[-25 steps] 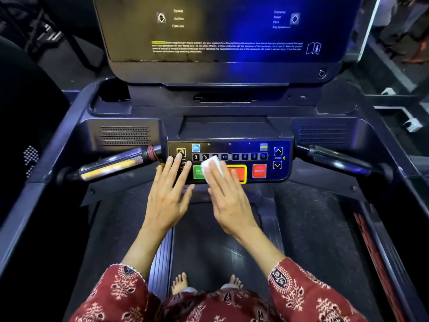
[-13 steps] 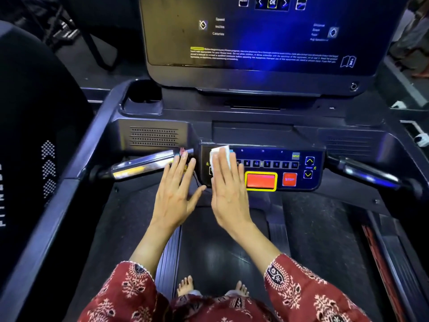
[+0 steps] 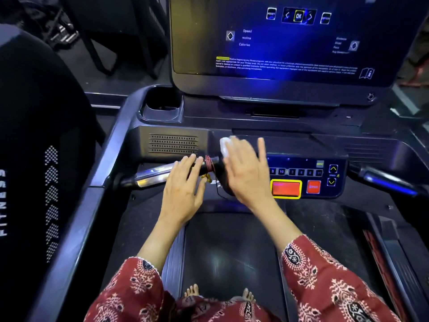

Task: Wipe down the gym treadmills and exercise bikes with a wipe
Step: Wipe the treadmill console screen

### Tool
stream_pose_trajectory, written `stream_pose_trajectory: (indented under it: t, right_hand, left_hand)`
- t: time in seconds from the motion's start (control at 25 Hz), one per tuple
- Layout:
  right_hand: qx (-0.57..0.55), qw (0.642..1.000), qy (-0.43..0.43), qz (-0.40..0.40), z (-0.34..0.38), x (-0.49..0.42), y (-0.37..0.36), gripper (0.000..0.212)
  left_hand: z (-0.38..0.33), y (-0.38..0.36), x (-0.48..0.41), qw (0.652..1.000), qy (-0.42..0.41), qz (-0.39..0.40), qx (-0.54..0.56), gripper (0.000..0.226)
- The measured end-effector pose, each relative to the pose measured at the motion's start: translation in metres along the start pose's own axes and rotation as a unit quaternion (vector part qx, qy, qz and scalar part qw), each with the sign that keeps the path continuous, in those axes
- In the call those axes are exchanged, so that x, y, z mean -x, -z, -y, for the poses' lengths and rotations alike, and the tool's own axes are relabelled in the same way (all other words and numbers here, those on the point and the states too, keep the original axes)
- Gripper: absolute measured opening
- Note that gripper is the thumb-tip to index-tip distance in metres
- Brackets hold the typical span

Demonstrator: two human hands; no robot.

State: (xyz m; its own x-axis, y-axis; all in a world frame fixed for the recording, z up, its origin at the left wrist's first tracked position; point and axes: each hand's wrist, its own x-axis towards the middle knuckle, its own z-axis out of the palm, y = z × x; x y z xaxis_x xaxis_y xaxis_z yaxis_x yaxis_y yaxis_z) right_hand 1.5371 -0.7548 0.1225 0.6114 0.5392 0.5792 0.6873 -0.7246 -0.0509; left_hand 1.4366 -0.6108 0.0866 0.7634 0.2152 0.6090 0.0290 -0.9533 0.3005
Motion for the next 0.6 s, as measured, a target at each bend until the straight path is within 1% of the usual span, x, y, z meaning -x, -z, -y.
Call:
stream_pose_trajectory:
  t: [0.04,0.08,0.12,0.16,0.2,0.24,0.28,0.36,0.4,0.44,0.52,0.56,0.6]
  right_hand:
    - [-0.012,0.998,-0.065,-0.017,0.000,-0.004,0.003,0.038]
    - [-0.027,0.994,-0.098,-0.028,0.004,-0.005,0.004,0.037]
    - [-0.041,0.995,-0.088,-0.028,0.013,-0.005,0.003,0.037]
    - [-0.047,0.997,-0.052,-0.019,0.019,-0.004,0.000,0.038]
    - [-0.042,0.999,-0.015,-0.005,0.019,-0.004,-0.001,0.039]
    - [-0.025,1.000,0.003,0.003,0.012,-0.005,0.000,0.039]
    - [0.003,1.000,-0.012,0.003,0.002,-0.005,0.002,0.037]
    - [0.046,0.992,-0.118,-0.003,-0.017,0.002,0.009,0.036]
    - [0.044,0.987,-0.155,-0.010,-0.021,0.005,0.011,0.037]
    - [0.037,0.988,-0.151,-0.013,-0.022,0.008,0.012,0.038]
    - [0.028,0.997,-0.071,-0.001,-0.023,0.013,0.013,0.039]
    - [0.033,0.998,-0.051,0.000,-0.029,0.012,0.015,0.038]
    - [0.039,0.997,-0.072,-0.006,-0.038,0.012,0.017,0.037]
  left_hand:
    - [0.001,0.000,-0.001,1.000,-0.002,0.000,0.008,0.045]
    - [0.002,0.000,-0.003,1.000,-0.005,0.001,0.015,0.045]
    - [0.002,0.000,-0.005,1.000,-0.009,0.006,0.022,0.045]
    - [0.003,-0.001,-0.008,0.999,-0.013,0.012,0.031,0.045]
    - [0.002,-0.002,-0.012,0.999,-0.014,0.019,0.042,0.045]
    - [0.002,-0.002,-0.016,0.998,-0.015,0.026,0.053,0.045]
    - [0.001,-0.003,-0.020,0.997,-0.016,0.033,0.064,0.045]
    - [-0.004,-0.006,-0.026,0.995,-0.029,0.047,0.085,0.046]
    - [-0.008,-0.007,-0.030,0.993,-0.037,0.052,0.096,0.047]
    - [-0.013,-0.009,-0.033,0.992,-0.043,0.056,0.108,0.048]
    - [-0.023,-0.013,-0.040,0.989,-0.045,0.053,0.134,0.049]
    - [-0.026,-0.013,-0.043,0.988,-0.040,0.046,0.143,0.048]
    - [-0.028,-0.013,-0.046,0.988,-0.035,0.037,0.147,0.047]
